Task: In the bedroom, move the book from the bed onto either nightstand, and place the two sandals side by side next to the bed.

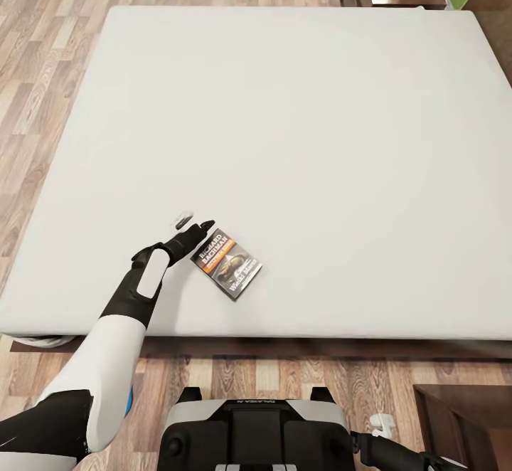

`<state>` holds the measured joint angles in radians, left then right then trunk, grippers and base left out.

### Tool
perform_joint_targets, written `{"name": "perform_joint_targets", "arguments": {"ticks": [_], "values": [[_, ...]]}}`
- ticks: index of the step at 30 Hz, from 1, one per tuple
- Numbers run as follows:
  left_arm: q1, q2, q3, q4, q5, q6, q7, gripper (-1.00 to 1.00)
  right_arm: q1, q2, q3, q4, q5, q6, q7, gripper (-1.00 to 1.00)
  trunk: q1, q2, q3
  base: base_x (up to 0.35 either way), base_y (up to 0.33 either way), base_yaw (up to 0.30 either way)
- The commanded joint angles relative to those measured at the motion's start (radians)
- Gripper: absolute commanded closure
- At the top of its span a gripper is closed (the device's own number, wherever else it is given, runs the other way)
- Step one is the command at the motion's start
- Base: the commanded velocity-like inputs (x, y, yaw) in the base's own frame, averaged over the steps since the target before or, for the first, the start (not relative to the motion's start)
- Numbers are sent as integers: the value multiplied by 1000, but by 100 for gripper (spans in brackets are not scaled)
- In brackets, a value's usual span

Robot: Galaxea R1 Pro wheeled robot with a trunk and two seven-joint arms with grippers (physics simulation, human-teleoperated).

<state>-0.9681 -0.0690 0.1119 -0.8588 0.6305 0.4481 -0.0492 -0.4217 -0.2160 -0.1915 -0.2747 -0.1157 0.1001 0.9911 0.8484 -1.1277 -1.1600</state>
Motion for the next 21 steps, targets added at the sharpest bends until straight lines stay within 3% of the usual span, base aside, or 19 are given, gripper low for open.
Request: {"name": "perform_joint_targets", "arguments": {"ticks": [1, 8, 13, 21], "values": [[0, -2, 5, 1, 5, 12, -1, -100, 0, 0, 0, 0, -9, 10, 3, -100, 0, 0, -1, 0, 0, 0], [0, -2, 5, 1, 5, 11, -1, -100, 0, 0, 0, 0, -9, 10, 3, -100, 0, 0, -1, 0, 0, 0], [0, -2, 5, 1, 5, 12, -1, -100, 0, 0, 0, 0, -8, 10, 4, -100, -19, 35, 15, 0, 0, 0], [0, -3, 5, 1, 5, 12, -1, -100, 0, 0, 0, 0, -8, 10, 5, -100, -19, 35, 15, 0, 0, 0]]}}
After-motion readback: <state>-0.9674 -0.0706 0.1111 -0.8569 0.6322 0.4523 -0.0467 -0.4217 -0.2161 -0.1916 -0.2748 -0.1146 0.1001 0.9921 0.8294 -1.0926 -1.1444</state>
